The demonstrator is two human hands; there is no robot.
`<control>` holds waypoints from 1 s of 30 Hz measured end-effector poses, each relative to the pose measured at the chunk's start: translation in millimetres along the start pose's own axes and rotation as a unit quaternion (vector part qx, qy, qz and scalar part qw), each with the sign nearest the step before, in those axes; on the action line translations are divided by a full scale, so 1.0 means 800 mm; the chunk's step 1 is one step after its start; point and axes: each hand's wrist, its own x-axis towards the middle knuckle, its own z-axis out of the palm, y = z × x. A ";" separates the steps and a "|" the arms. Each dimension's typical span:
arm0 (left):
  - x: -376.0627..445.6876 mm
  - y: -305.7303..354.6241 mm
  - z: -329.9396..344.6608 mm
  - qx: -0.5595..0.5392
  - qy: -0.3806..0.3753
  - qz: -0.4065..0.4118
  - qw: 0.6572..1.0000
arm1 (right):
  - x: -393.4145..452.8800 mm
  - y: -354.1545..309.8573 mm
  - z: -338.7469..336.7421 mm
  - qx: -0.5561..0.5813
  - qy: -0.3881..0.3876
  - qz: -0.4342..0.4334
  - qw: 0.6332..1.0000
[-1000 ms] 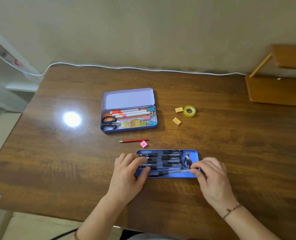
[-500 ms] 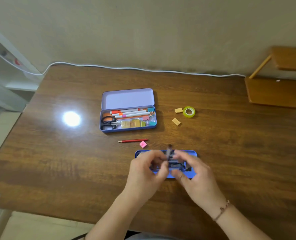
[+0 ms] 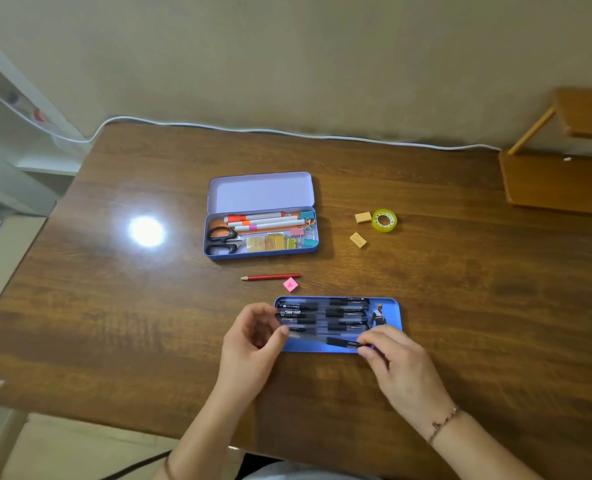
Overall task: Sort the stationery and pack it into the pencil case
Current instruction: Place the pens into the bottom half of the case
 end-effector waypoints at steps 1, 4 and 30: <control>0.003 -0.007 -0.005 0.045 0.015 0.019 0.999 | 0.001 0.005 -0.001 -0.019 -0.003 0.005 1.000; 0.009 -0.015 -0.012 0.167 -0.007 0.123 0.978 | 0.003 0.010 0.004 -0.072 -0.003 -0.003 0.997; 0.114 -0.015 -0.022 0.354 0.085 0.101 0.926 | 0.005 -0.008 -0.013 -0.073 0.018 0.082 0.994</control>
